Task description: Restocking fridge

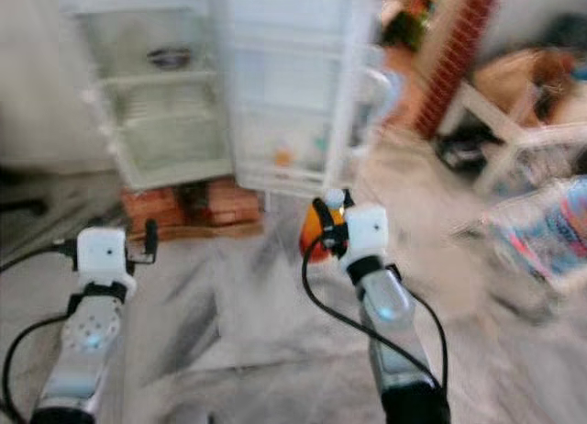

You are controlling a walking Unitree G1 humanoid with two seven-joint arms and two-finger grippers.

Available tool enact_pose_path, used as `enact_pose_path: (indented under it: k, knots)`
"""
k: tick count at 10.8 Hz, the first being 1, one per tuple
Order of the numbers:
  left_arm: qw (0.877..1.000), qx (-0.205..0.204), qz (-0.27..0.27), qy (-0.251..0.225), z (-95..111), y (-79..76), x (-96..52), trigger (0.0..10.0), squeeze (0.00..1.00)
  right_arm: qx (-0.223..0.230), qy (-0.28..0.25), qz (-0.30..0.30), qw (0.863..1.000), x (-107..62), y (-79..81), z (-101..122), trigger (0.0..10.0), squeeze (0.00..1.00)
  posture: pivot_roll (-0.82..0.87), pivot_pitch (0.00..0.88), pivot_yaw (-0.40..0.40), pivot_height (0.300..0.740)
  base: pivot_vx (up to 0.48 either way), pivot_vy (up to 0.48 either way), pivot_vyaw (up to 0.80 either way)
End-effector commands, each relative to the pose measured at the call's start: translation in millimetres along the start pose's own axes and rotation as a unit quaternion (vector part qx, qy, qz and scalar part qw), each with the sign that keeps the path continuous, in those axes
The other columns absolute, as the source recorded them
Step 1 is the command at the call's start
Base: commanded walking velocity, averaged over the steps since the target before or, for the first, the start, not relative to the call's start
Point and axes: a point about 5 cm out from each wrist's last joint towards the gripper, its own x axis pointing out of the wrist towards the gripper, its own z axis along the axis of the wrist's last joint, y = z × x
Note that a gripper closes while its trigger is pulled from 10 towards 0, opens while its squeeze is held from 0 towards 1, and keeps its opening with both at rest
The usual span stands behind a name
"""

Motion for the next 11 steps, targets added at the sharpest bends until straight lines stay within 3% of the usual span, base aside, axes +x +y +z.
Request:
enact_pose_path:
  k: [1, 4, 11]
  knots:
    - [1.0, 0.0, 0.003, -0.007, 3.0, -1.8, 3.1, 10.0, 0.0, -0.006, -0.031, 0.01, 0.999, 5.6, 1.8, 14.0, 10.0, 0.0, 0.14, 0.036, -0.077, 0.74, 0.398, 0.266, 0.0]
    - [1.0, -0.006, -0.004, -0.009, 3.5, -7.0, 3.7, 10.0, 0.0, -0.012, -0.029, 0.005, 1.0, 6.0, -2.2, 14.3, 10.0, 0.0, 0.14, 0.035, -0.081, 0.74, 0.404, 0.259, 0.0]
    - [1.0, 0.0, -0.012, -0.004, 2.7, -10.2, 6.6, 10.0, 0.0, -0.017, -0.032, 0.004, 0.999, 7.8, -1.1, 16.0, 10.0, 0.0, 0.14, 0.037, -0.079, 0.74, 0.468, 0.0, 0.0]
